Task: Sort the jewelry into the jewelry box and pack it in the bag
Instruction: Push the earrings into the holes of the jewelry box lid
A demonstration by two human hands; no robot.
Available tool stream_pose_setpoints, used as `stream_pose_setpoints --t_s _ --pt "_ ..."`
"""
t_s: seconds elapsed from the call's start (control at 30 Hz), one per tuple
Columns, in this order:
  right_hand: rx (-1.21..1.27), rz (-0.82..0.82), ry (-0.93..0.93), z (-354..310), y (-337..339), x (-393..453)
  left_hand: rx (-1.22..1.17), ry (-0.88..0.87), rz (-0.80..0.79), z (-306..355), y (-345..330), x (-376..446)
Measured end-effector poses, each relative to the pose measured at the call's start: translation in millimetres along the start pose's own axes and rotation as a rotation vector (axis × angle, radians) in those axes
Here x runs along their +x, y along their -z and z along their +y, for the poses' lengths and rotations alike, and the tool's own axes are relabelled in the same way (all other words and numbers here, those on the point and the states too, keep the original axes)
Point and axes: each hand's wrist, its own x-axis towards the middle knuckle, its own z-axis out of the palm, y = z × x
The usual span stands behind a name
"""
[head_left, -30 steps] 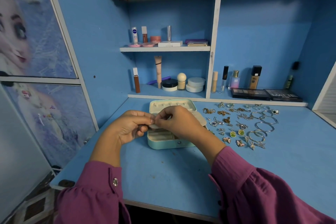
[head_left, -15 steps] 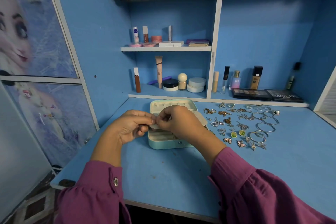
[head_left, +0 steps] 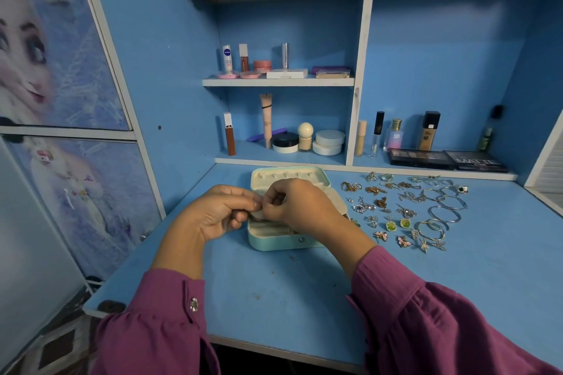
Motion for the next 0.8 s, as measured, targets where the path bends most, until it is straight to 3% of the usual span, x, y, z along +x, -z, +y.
stream_pose_setpoints --t_s 0.27,0.53,0.8 --pt "-0.048 -0.039 0.009 0 1 3 0.015 -0.007 0.011 0 -1 1" --pt "-0.153 0.17 0.256 3 0 -5 0.005 -0.043 -0.034 3 1 -4" --pt "-0.22 0.214 0.361 6 -1 -7 -0.003 -0.039 -0.026 2 1 -3"
